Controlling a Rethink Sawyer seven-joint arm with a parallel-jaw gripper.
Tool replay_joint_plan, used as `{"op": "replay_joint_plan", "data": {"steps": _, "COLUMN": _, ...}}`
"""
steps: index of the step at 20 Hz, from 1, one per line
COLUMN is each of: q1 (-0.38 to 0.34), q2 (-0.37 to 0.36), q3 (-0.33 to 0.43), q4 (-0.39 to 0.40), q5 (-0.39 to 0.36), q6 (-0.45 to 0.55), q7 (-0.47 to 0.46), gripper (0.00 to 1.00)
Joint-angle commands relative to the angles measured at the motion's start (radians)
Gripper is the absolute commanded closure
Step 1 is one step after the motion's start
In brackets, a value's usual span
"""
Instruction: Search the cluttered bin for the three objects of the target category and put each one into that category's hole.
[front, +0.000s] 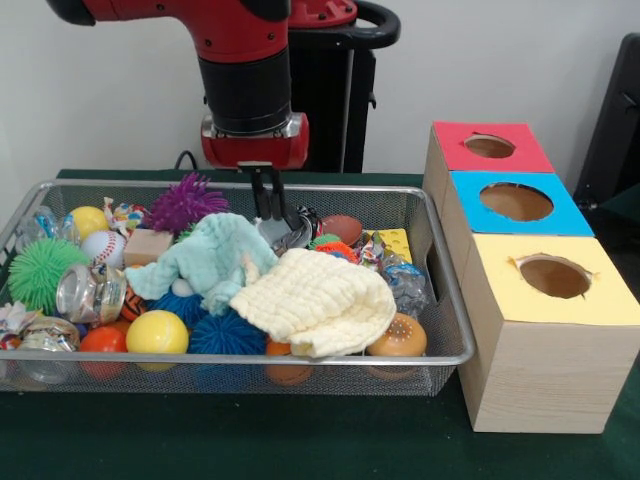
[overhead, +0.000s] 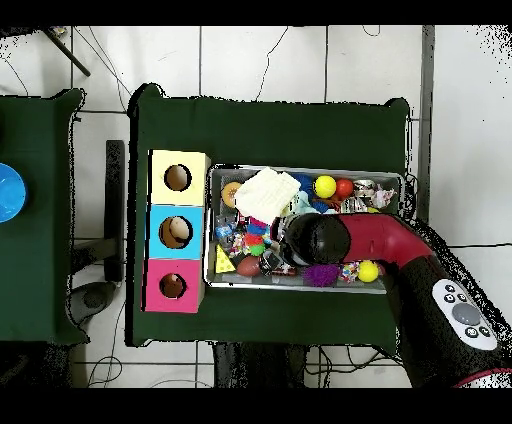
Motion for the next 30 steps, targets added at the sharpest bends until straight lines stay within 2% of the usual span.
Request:
{"op": "replay_joint_plan", "data": {"steps": 1, "q1": -0.004, "q2": 0.031, "q3": -0.021, "q4": -0.073, "q5": -0.033, "q6": 0.016, "q7": -0.056, "gripper": 1.0}}
{"op": "replay_joint_plan", "data": {"steps": 6, "q1": 0.017, "q2": -0.007, "q3": -0.042, "q4": -0.041, "q5": -0.032, "q6": -0.011, "q7": 0.0, "gripper": 1.0}}
{"op": "replay_joint_plan", "data": {"steps": 12, "q1": -0.016, "q2": -0.033, "q3": -0.016, "q4": -0.065, "q5": -0.016, "q6": 0.052, "q7": -0.075, "gripper": 1.0}}
{"op": "replay_joint_plan", "data": {"steps": 14, "q1": -0.033, "q2": -0.015, "q3": -0.008, "q4": -0.05, "q5": -0.012, "q6": 0.043, "q7": -0.085, "gripper": 1.0}}
{"op": "replay_joint_plan", "data": {"steps": 17, "q1": -0.022, "q2": -0.019, "q3": -0.032, "q4": -0.012, "q5": -0.041, "q6": -0.014, "q7": -0.044, "gripper": 1.0}}
{"op": "replay_joint_plan", "data": {"steps": 23, "q1": -0.014, "q2": 0.006, "q3": -0.067, "q4": -0.006, "q5": -0.092, "q6": -0.098, "q7": -0.011, "gripper": 1.0}}
{"op": "replay_joint_plan", "data": {"steps": 30, "q1": -0.026, "q2": 0.017, "q3": -0.057, "q4": -0.062, "q5": -0.092, "q6": -0.065, "q7": -0.059, "gripper": 1.0}}
